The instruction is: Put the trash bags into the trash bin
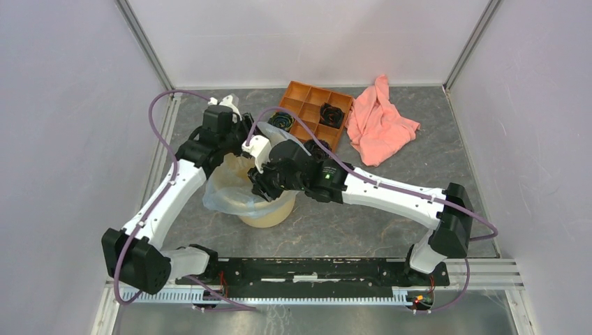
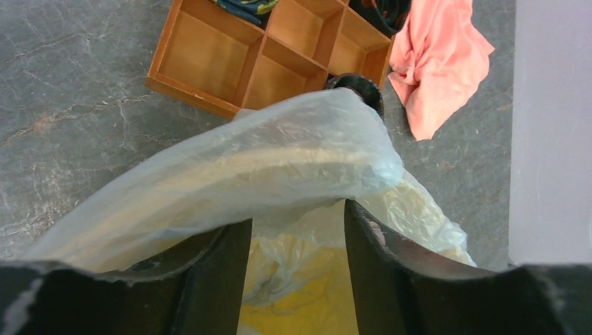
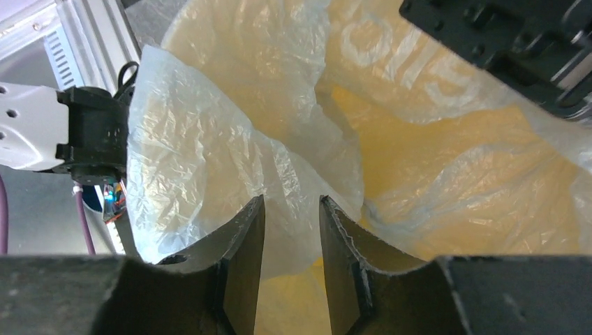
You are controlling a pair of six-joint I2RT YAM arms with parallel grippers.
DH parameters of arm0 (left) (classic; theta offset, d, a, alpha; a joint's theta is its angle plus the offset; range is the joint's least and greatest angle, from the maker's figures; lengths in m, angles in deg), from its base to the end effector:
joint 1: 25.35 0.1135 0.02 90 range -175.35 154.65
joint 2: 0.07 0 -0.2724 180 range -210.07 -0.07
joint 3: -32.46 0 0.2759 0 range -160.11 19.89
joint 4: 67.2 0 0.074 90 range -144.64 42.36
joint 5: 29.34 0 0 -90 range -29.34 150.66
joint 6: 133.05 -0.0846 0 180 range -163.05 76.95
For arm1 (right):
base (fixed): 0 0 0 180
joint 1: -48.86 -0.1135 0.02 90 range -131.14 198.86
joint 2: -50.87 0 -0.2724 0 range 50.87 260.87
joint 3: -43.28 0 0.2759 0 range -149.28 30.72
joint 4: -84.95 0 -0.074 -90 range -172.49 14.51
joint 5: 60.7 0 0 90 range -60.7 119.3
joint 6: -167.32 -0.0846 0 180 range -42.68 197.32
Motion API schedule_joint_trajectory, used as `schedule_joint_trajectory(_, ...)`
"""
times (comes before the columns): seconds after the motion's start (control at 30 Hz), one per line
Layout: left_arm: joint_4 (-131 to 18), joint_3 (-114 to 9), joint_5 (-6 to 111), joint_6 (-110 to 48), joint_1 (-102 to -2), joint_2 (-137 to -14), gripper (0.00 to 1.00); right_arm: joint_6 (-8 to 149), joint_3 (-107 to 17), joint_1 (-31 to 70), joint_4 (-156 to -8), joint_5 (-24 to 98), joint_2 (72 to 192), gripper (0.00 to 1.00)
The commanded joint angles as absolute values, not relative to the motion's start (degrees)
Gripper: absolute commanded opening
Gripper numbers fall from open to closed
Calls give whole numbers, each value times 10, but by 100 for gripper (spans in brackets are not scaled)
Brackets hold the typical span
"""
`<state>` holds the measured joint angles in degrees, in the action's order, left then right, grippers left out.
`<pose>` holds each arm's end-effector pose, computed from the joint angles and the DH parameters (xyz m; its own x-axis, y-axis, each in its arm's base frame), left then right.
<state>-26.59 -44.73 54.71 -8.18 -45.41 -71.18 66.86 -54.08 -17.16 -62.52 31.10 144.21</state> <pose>0.3130 -0.1236 0.3108 -0.6778 -0.3579 -0.6423 0.0413 0.8537 -0.5192 0.1806 0.4126 0.3291 -0.3586 -0.3597 -0.8614 -0.8739 0.4538 0.1743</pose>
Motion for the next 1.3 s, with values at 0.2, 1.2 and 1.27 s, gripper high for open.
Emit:
schedule_joint_trajectory(0.2,-165,-540,500,-83,-453,-534,84,678,-545,-140,-654,317,1381,54)
schedule_joint_trajectory(1.2,-111,-254,596,83,-453,-278,100,349,-235,33,-855,502,1220,93)
schedule_joint_trajectory(1.27,-116,-247,604,74,-453,-277,100,337,-232,22,-869,493,1228,90)
